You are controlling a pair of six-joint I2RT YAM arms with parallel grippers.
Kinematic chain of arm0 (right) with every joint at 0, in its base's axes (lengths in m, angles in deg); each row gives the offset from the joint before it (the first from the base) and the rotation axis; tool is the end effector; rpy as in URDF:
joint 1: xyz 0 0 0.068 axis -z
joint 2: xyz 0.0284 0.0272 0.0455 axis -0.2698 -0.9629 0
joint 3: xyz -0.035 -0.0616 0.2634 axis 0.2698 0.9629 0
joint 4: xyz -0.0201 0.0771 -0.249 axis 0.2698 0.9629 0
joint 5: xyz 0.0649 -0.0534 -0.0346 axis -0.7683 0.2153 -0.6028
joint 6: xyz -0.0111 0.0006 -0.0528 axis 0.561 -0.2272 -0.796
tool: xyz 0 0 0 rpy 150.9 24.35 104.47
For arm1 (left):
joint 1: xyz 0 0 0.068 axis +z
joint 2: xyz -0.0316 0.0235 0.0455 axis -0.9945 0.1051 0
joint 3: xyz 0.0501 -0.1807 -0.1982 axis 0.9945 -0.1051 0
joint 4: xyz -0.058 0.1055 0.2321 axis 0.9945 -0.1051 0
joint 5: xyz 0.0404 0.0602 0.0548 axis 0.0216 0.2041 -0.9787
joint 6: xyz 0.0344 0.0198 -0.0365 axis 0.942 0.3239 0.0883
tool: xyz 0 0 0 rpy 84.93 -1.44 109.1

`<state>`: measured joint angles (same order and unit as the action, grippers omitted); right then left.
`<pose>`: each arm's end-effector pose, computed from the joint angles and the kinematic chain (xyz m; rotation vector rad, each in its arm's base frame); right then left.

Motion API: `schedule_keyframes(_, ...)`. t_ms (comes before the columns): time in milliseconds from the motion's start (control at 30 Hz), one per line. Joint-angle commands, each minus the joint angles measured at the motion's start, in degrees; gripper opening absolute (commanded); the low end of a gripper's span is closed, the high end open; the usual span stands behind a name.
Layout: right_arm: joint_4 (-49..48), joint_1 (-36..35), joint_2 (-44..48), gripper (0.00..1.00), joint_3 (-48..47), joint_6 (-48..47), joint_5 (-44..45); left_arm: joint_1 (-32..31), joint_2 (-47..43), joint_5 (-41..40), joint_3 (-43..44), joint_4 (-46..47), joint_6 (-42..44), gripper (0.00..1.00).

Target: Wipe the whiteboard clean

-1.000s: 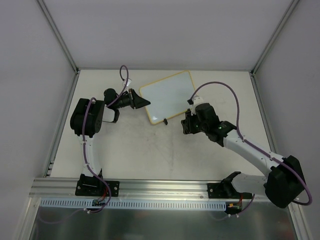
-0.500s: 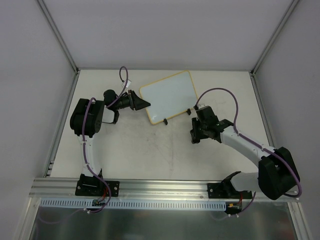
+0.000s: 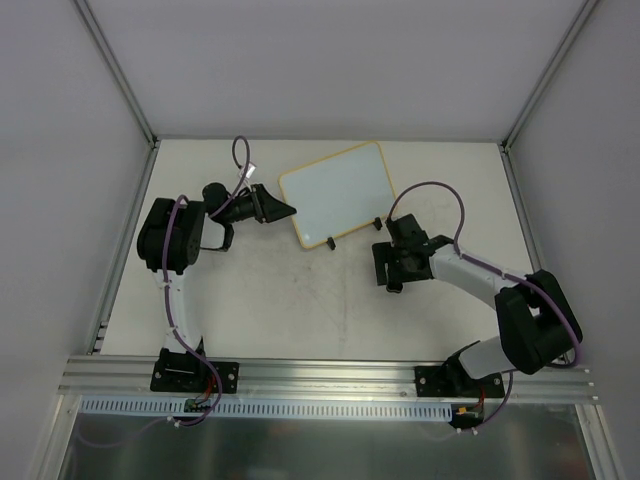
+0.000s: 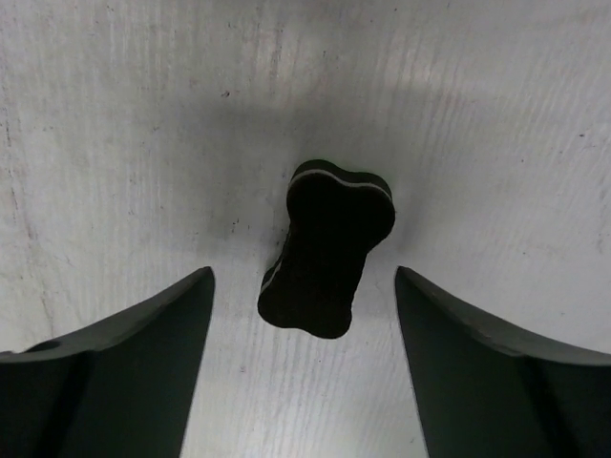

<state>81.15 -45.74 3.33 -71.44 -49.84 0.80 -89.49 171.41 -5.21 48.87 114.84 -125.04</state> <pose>0.2379 0.1345 0.1771 -0.5962 2.5343 0.0975 0.3926 -0.0687 0.1340 0.3612 1.6892 -1.4280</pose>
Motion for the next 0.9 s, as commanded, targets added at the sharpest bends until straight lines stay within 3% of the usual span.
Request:
schedule_keyframes(0,1.1,0.4,0.3,0.85,-2.6,-0.2,2.1,0.9,-1.9,-1.2,-1.1,22.8,-0.1,0.56)
schedule_keyframes(67,1.1,0.3,1.5,0.91,-2.5,-0.1,2.6,1.1,-2.3,-1.7,-1.9,22.8,-0.1,0.57)
schedule_keyframes(500,1.3,0.6,12.1,0.92,-2.2,-1.0,4.3,2.0,-10.6,-2.5,-7.3,22.8,-1.3,0.59)
schedule_keyframes(700,-2.7,0.8,22.5,0.94,0.7,-4.2,5.7,2.2,-19.2,-4.3,-13.7,22.3,-2.5,0.6)
schedule_keyframes(867,-8.0,1.6,31.9,0.98,4.6,-4.2,3.3,2.1,-30.2,-10.7,-22.2,10.2,-1.6,0.59)
